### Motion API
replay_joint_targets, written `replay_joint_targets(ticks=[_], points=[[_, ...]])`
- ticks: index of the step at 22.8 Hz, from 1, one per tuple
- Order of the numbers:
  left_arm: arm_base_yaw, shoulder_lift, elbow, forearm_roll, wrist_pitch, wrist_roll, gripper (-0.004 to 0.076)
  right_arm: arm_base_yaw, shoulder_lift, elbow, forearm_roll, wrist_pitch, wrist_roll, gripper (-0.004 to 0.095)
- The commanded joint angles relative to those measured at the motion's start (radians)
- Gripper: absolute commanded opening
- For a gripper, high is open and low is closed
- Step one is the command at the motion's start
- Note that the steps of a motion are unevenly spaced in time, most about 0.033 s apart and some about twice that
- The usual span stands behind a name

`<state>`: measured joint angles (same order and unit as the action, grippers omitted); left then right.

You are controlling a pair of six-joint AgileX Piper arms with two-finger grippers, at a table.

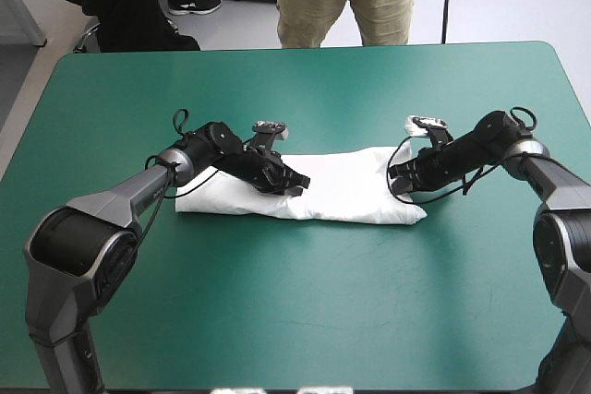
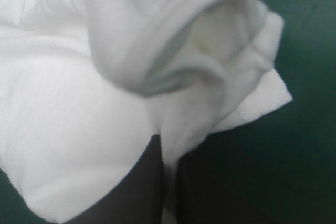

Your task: Fold the cloth

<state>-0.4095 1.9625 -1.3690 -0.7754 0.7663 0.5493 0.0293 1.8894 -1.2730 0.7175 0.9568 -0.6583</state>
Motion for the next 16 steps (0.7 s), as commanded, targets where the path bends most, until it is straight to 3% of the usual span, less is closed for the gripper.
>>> replay_joint_targets(ticks=[1,6,9,16], points=[[-0.011,-0.070,-0.015,-0.026,-0.018,0.003,-0.0017,0.003,-0.136,-0.019,0.061,-0.010,-0.034,-0.0003],[-0.001,-0.259,-0.015,0.048,-0.095,0.022,-0.0017,0.060,-0.208,-0.139,0.076,0.054,-0.012,-0.0003],[0.050,-0.470,-0.015,0.179,-0.054,-0.018,-0.0017,0.180,-0.202,-0.268,0.039,0.037,0.065,-0.0003],[0.146,-0.788,-0.015,0.318,0.059,-0.092,-0.0017,0.404,-0.050,-0.557,-0.113,0.072,0.236,-0.0003]])
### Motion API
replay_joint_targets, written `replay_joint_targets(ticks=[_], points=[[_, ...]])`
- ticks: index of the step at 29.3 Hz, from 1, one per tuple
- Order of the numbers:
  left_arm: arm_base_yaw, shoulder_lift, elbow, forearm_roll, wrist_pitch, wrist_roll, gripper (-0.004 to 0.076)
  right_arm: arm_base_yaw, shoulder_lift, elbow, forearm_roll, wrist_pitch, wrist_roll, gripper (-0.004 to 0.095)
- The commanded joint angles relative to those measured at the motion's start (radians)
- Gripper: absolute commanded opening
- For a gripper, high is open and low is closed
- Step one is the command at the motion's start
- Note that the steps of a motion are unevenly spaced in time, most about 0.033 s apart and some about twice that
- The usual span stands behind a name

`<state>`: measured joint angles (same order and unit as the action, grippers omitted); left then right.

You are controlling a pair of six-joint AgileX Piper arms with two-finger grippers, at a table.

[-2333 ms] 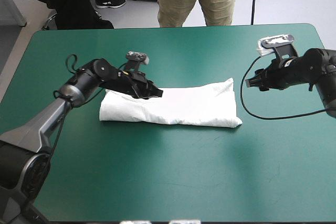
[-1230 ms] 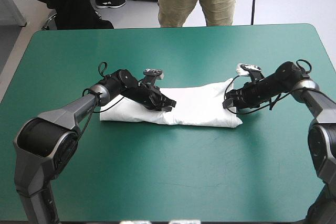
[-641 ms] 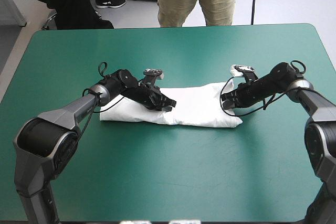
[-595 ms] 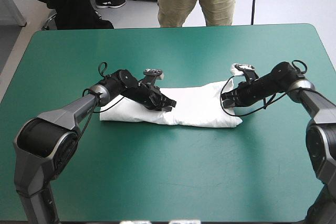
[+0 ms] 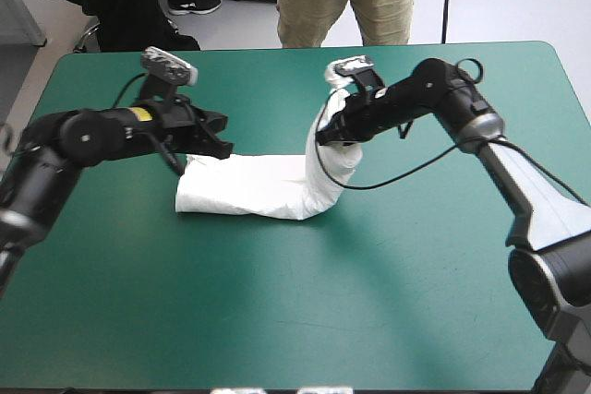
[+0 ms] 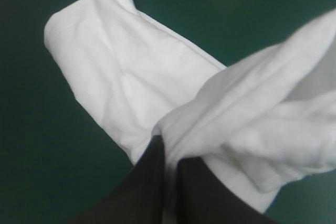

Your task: Fold the cloth

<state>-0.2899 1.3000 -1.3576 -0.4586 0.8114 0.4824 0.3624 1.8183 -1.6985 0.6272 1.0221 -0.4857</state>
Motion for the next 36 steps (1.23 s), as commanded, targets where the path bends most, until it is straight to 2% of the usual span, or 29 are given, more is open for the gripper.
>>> replay_joint_targets(ticks=[1,4,6,12,16,18,20,25,27,29,32,36], points=[[0.040,-0.173,-0.026,0.001,0.027,-0.029,-0.0017,0.101,0.056,-0.184,-0.033,0.021,0.084,-0.0003],[0.054,-0.258,-0.026,0.044,0.061,-0.093,-0.0017,0.176,0.172,-0.358,-0.054,0.056,0.141,-0.0003],[0.054,-0.306,-0.026,0.127,0.105,-0.146,-0.0017,0.249,0.286,-0.545,-0.094,0.105,0.201,-0.0003],[0.054,-0.308,-0.026,0.248,0.219,-0.204,-0.0017,0.352,0.515,-0.908,-0.125,0.186,0.293,-0.0003],[0.054,-0.290,-0.026,0.264,0.233,-0.204,-0.0017,0.395,0.612,-1.056,-0.121,0.213,0.298,-0.0003],[0.054,-0.280,-0.026,0.264,0.236,-0.207,-0.0017,0.407,0.643,-1.080,-0.116,0.213,0.289,0.0028],[0.054,-0.273,-0.026,0.264,0.243,-0.214,-0.0017,0.410,0.651,-1.078,-0.085,0.215,0.257,0.0128],[0.054,-0.264,-0.026,0.264,0.241,-0.219,-0.0017,0.410,0.658,-1.089,0.058,0.223,0.120,0.0621],[0.054,-0.262,-0.024,0.264,0.241,-0.219,-0.0017,0.408,0.656,-1.107,0.094,0.226,0.103,0.0675],[0.054,-0.260,-0.024,0.264,0.241,-0.219,-0.0017,0.405,0.647,-1.127,0.109,0.226,0.117,0.0656],[0.054,-0.260,-0.024,0.278,0.244,-0.219,-0.0017,0.405,0.610,-1.144,0.077,0.226,0.157,0.0567],[0.054,-0.260,-0.024,0.311,0.256,-0.224,-0.0017,0.404,0.542,-1.144,-0.115,0.230,0.250,0.0491]])
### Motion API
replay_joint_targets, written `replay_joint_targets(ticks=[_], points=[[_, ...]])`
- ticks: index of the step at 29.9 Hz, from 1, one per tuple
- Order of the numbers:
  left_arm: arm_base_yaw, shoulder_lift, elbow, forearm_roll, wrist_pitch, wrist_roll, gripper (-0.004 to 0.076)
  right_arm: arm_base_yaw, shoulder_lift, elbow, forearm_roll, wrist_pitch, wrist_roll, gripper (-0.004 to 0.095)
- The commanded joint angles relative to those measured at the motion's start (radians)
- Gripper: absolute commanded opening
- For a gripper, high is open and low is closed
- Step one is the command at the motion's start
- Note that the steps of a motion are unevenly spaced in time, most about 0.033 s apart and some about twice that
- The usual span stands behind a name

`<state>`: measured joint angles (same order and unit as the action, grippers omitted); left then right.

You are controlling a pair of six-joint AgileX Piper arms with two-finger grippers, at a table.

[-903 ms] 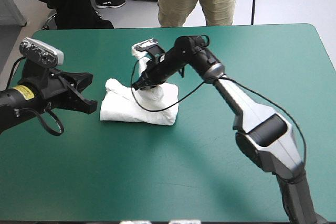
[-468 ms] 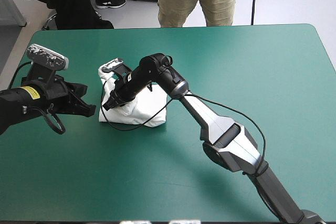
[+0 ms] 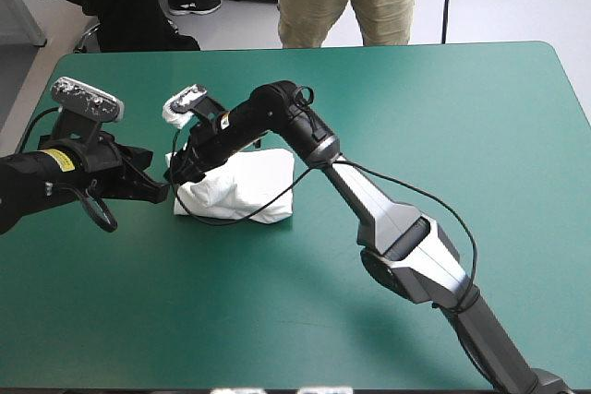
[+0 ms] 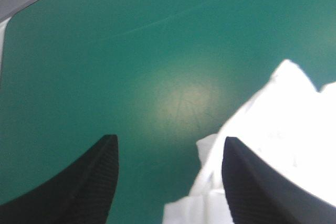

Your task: Fold the cloth

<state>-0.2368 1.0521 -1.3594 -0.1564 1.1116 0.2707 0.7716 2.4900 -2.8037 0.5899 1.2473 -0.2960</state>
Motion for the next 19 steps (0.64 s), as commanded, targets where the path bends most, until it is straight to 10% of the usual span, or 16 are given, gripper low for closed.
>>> replay_joint_targets(ticks=[1,11,19], points=[[0.001,-0.012,-0.022,0.010,-0.045,-0.012,-0.0017,-0.012,-0.147,-0.032,-0.116,0.006,0.085,0.0482],[0.001,-0.012,-0.022,0.006,-0.030,-0.035,-0.0017,-0.159,-0.486,0.590,-0.153,-0.021,-0.008,0.0426],[0.001,-0.012,-0.022,-0.045,-0.030,-0.035,-0.0017,-0.354,-0.699,1.152,0.234,-0.310,-0.195,0.0436]])
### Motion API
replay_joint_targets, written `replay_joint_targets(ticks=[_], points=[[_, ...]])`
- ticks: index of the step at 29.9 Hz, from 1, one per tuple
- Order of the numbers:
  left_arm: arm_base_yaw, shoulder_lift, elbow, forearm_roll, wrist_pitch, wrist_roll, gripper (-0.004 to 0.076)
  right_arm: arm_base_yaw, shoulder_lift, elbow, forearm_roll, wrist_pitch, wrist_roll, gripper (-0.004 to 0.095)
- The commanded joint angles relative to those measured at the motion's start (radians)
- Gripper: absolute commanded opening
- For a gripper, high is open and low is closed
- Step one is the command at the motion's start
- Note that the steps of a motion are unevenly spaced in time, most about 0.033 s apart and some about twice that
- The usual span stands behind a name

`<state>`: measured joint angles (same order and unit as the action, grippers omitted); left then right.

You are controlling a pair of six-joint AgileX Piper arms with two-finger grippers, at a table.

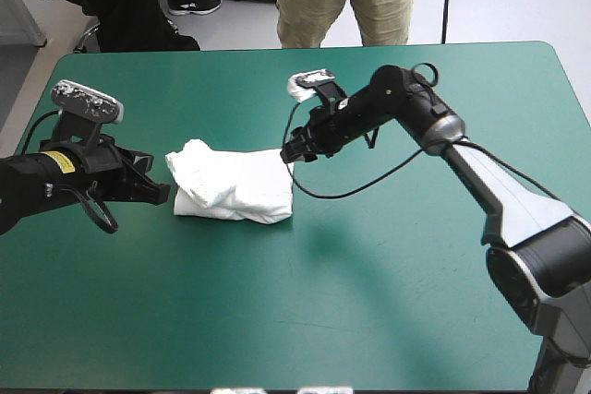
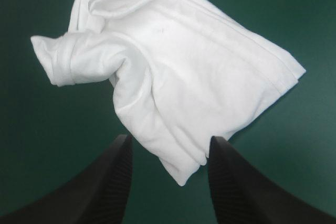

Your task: Fold the cloth

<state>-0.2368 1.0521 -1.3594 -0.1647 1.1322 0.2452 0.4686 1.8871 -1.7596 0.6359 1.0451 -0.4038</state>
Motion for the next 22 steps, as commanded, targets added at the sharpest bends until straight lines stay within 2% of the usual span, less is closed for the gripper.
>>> replay_joint_targets(ticks=[1,3,8,11,17,22], points=[[0.001,-0.012,-0.022,-0.038,-0.050,-0.009,-0.0017,-0.069,-0.096,0.150,0.226,-0.119,-0.113,0.0449],[0.001,-0.012,-0.022,-0.038,-0.050,-0.009,-0.0017,-0.085,-0.085,0.216,0.276,-0.132,-0.165,0.0502],[0.001,-0.012,-0.022,-0.038,-0.050,-0.009,-0.0017,-0.087,-0.013,0.255,0.298,-0.136,-0.178,0.0615],[0.001,-0.012,-0.022,-0.038,-0.046,-0.009,-0.0017,-0.087,0.036,0.253,0.352,-0.142,-0.199,0.0618],[0.001,-0.012,-0.022,-0.038,-0.044,-0.009,-0.0017,-0.085,0.119,0.251,0.561,-0.142,-0.304,0.0615],[0.001,-0.012,-0.022,-0.038,-0.044,-0.009,-0.0017,-0.070,0.145,0.251,0.611,-0.138,-0.340,0.0492]])
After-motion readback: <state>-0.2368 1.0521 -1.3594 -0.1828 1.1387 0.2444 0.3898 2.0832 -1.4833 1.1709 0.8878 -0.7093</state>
